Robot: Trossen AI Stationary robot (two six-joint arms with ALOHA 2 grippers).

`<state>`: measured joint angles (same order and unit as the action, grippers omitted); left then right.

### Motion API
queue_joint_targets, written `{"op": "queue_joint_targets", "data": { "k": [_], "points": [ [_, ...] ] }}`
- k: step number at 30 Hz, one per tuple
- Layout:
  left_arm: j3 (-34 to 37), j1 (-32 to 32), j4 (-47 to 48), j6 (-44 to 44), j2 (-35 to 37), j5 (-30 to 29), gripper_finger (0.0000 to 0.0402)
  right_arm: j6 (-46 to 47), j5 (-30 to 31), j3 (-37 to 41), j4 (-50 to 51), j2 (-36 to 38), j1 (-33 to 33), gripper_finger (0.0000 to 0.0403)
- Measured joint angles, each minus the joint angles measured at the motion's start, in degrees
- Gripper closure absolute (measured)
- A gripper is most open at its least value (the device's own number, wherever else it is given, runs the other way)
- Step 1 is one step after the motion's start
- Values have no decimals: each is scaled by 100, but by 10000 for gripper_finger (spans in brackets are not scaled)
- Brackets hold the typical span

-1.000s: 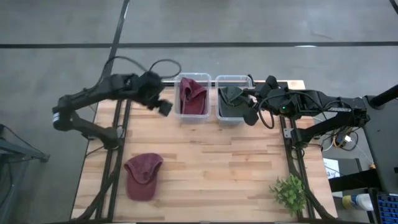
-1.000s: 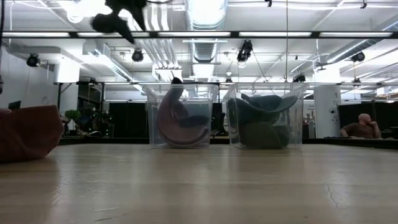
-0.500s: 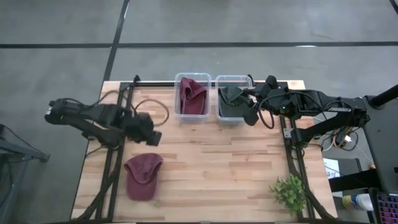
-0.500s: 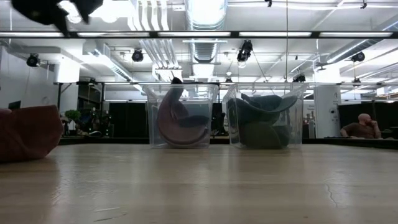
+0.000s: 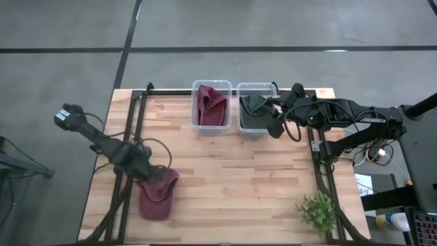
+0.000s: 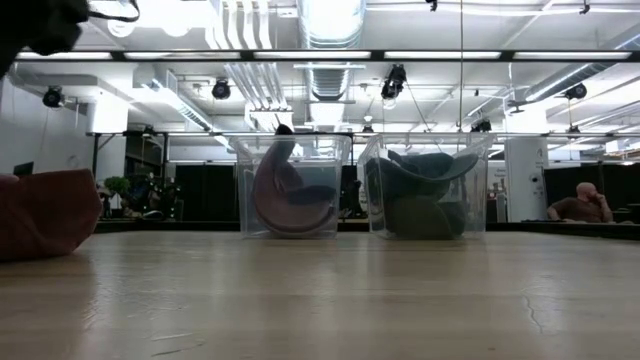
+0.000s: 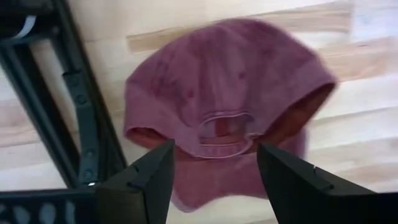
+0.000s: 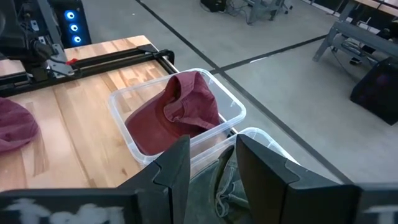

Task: Pick & Place hat
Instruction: Put the red cap into the left transparent bin

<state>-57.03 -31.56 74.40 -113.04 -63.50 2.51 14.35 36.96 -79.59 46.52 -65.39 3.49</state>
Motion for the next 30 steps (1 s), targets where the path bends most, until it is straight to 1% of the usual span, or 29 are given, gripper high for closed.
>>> {"op": "queue_joint_targets", "data": {
  "k": [8,12,22,30],
  "points": [
    [396,-855,-158,-1089,0,4,184,0,-12,0,-2,0,0,280],
    [648,-1163,-455,-1428,0,46,184,2,-122,0,-4,0,0,280],
    [1636,-1283,-1148,-1650,0,637,184,61,-151,0,-6,0,0,280],
    [2224,-1321,-2211,-1671,0,694,184,66,-154,0,-10,0,2,280]
  ]
}}
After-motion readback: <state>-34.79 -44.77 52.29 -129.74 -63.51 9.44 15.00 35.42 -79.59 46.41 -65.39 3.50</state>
